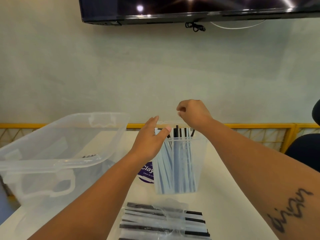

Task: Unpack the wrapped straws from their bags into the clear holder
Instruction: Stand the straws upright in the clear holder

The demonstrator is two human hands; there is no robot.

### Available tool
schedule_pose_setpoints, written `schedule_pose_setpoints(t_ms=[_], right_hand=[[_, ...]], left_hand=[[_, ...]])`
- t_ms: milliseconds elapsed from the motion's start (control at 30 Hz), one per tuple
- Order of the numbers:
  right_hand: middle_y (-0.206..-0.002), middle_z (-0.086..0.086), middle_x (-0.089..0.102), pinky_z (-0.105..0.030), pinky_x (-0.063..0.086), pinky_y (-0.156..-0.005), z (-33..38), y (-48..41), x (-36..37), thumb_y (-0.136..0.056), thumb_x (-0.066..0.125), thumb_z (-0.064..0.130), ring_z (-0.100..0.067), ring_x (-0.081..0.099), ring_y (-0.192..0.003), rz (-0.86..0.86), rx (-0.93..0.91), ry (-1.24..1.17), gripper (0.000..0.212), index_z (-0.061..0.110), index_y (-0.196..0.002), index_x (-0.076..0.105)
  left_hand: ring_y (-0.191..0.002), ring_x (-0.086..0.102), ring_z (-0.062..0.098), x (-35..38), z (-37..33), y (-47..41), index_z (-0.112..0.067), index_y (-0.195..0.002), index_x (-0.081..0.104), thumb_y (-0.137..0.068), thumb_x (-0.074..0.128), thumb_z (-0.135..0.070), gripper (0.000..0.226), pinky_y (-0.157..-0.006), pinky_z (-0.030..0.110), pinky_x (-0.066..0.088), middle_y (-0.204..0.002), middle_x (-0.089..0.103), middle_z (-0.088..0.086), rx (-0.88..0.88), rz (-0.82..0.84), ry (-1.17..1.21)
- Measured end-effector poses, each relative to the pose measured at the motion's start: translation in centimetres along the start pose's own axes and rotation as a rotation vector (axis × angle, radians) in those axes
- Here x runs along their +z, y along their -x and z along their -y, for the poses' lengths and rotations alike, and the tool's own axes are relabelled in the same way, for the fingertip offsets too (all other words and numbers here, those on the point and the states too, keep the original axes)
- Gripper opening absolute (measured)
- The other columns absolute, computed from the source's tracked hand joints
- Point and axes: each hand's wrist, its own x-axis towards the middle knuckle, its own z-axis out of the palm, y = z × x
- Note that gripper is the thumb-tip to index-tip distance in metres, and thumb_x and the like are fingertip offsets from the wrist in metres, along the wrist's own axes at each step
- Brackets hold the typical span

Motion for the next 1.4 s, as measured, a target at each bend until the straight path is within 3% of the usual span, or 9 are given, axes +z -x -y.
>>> schedule_pose_setpoints(t_ms=[133,233,467,567,700,833,1033,1167,1400], right_hand=[[-0.127,-0.005,0.061,-0.028,0.041,-0.095,1.6,3.6,-2.2,-0.094,0.049,0.021,-0.02,0.054,-0.117,0.008,-0.033,-0.061,0.031,0.015,-0.123,0.06],[-0.147,-0.004,0.04,-0.028,0.028,-0.107,2.3,7.8,-3.0,-0.096,0.046,0.032,-0.019,0.033,-0.137,0.085,-0.089,0.044,0.039,0.022,-0.133,0.05],[-0.155,0.008,0.022,-0.034,0.001,-0.117,1.0,18.7,-1.2,-0.093,0.037,0.054,-0.016,0.004,-0.146,0.303,-0.139,0.058,0.054,0.033,-0.143,0.031],[-0.158,0.009,0.002,-0.041,-0.006,-0.116,0.3,22.7,0.6,-0.076,0.014,0.081,-0.016,-0.009,-0.146,0.485,-0.117,0.124,0.084,0.037,-0.147,0.016],[-0.158,0.008,-0.008,-0.045,-0.011,-0.114,-0.3,26.4,1.7,-0.053,-0.004,0.079,-0.018,-0.017,-0.144,0.615,-0.1,0.154,0.106,0.034,-0.149,0.008],[-0.159,0.008,-0.002,-0.044,-0.011,-0.115,-0.7,28.6,2.0,-0.053,-0.001,0.081,-0.016,-0.013,-0.145,0.676,-0.101,0.143,0.107,0.033,-0.148,0.011],[-0.149,0.009,0.031,-0.028,0.012,-0.114,-1.6,30.0,2.7,-0.089,0.046,0.052,-0.011,0.026,-0.138,0.655,-0.191,0.114,0.061,0.029,-0.144,0.029],[-0.14,0.009,0.045,-0.022,0.032,-0.103,-1.8,30.1,2.9,-0.091,0.048,0.037,-0.013,0.042,-0.127,0.612,-0.191,0.048,0.05,0.029,-0.139,0.039],[-0.129,0.006,0.056,-0.023,0.039,-0.092,-1.8,29.7,2.7,-0.09,0.046,0.017,-0.014,0.051,-0.115,0.528,-0.161,0.031,0.045,0.031,-0.132,0.049]], left_hand=[[-0.145,0.01,0.011,0.1,-0.2,2.4,-0.03,-0.147,0.02,-0.093,0.048,-0.042,0.062,-0.116,0.033,0.014,-0.157,0.014,-0.007,0.074,-0.059,-0.06],[-0.145,0.004,0.011,0.4,-0.1,5.3,-0.03,-0.148,0.017,-0.092,0.052,-0.038,0.066,-0.117,0.032,0.011,-0.158,0.009,-0.009,0.123,-0.055,-0.143],[-0.145,-0.005,0.006,2.3,2.2,13.3,-0.038,-0.145,0.02,-0.091,0.05,-0.046,0.063,-0.119,0.036,0.01,-0.156,0.006,-0.018,0.033,0.203,-0.236],[-0.144,-0.008,0.006,3.0,3.2,16.1,-0.041,-0.144,0.02,-0.089,0.047,-0.054,0.063,-0.12,0.041,0.007,-0.155,0.005,-0.02,-0.048,0.328,-0.265],[-0.145,-0.009,0.01,3.5,4.3,18.6,-0.039,-0.145,0.019,-0.09,0.044,-0.055,0.062,-0.119,0.045,0.002,-0.157,0.003,-0.017,-0.068,0.423,-0.42],[-0.145,-0.008,0.012,3.8,5.0,20.0,-0.041,-0.145,0.018,-0.093,0.04,-0.051,0.058,-0.118,0.043,-0.004,-0.158,0.004,-0.014,-0.033,0.432,-0.527],[-0.146,-0.006,0.012,4.0,5.2,20.8,-0.04,-0.146,0.016,-0.095,0.038,-0.046,0.056,-0.116,0.041,-0.004,-0.158,0.007,-0.012,-0.001,0.391,-0.551],[-0.145,-0.009,0.01,4.2,4.0,21.0,-0.039,-0.144,0.024,-0.096,0.04,-0.039,0.051,-0.116,0.041,-0.006,-0.157,0.009,-0.013,0.104,0.373,-0.537],[-0.145,-0.013,0.015,4.9,2.8,20.6,-0.033,-0.13,0.05,-0.089,0.049,-0.045,0.044,-0.114,0.048,-0.011,-0.158,0.008,-0.01,0.149,0.462,-0.627]])
